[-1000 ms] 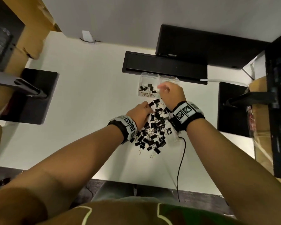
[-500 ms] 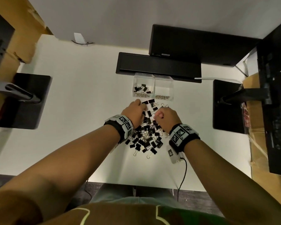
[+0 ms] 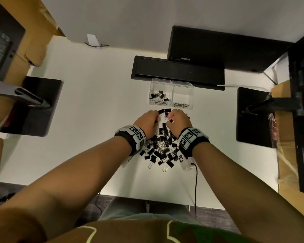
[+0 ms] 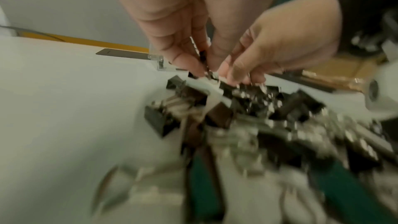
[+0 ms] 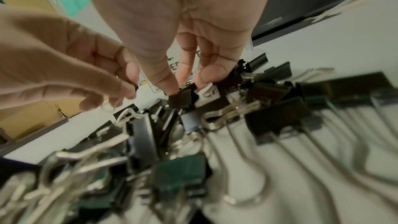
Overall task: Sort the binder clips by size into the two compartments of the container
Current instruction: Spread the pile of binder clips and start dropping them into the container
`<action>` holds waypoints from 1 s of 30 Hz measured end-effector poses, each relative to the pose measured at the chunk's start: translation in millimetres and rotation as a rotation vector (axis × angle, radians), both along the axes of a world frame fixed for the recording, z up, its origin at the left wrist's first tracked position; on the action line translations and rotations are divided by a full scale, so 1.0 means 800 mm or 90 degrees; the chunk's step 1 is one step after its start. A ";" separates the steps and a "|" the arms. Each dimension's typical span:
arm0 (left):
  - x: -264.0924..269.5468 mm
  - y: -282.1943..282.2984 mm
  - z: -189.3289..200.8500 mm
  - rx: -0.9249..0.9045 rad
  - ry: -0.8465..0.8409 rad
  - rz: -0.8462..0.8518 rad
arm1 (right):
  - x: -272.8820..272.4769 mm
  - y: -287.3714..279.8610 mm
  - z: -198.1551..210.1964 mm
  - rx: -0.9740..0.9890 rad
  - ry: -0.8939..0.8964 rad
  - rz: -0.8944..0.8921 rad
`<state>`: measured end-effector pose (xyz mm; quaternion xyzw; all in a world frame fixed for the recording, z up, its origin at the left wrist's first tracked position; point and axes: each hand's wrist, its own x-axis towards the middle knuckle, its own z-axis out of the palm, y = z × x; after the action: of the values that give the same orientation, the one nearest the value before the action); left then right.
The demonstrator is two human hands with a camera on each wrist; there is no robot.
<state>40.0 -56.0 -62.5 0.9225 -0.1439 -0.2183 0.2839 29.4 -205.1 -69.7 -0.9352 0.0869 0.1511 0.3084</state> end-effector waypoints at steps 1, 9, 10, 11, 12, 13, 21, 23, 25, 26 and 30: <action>0.002 0.000 0.006 -0.027 -0.006 0.026 | -0.002 -0.001 0.000 0.021 0.012 -0.007; 0.069 -0.022 0.044 -0.138 -0.099 0.189 | 0.006 -0.024 0.025 0.168 0.028 -0.104; 0.078 -0.024 0.046 -0.133 -0.105 0.199 | 0.009 -0.026 0.033 0.176 0.014 -0.106; 0.085 -0.024 0.046 -0.126 -0.108 0.202 | 0.013 -0.028 0.041 0.186 -0.002 -0.111; 0.091 -0.024 0.046 -0.118 -0.106 0.199 | 0.019 -0.029 0.046 0.200 -0.015 -0.122; 0.094 -0.024 0.046 -0.111 -0.104 0.192 | 0.026 -0.028 0.052 0.219 -0.026 -0.135; 0.083 0.005 0.049 -0.120 -0.119 0.172 | 0.081 0.006 0.064 0.213 -0.070 -0.135; 0.068 0.021 0.045 -0.109 -0.105 0.178 | 0.085 0.012 0.062 0.201 -0.060 -0.120; 0.049 0.040 0.037 -0.091 -0.068 0.173 | 0.079 0.017 0.064 0.172 -0.059 -0.096; 0.038 0.050 0.032 -0.079 -0.044 0.167 | 0.072 0.021 0.067 0.155 -0.064 -0.080; -0.008 0.081 0.012 -0.025 0.033 0.140 | 0.023 0.042 0.063 0.116 -0.003 0.046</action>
<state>33.4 8.6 -52.5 0.9210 -0.0384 -0.2069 0.3279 48.0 -171.4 -19.4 -0.9061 0.0380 0.1672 0.3867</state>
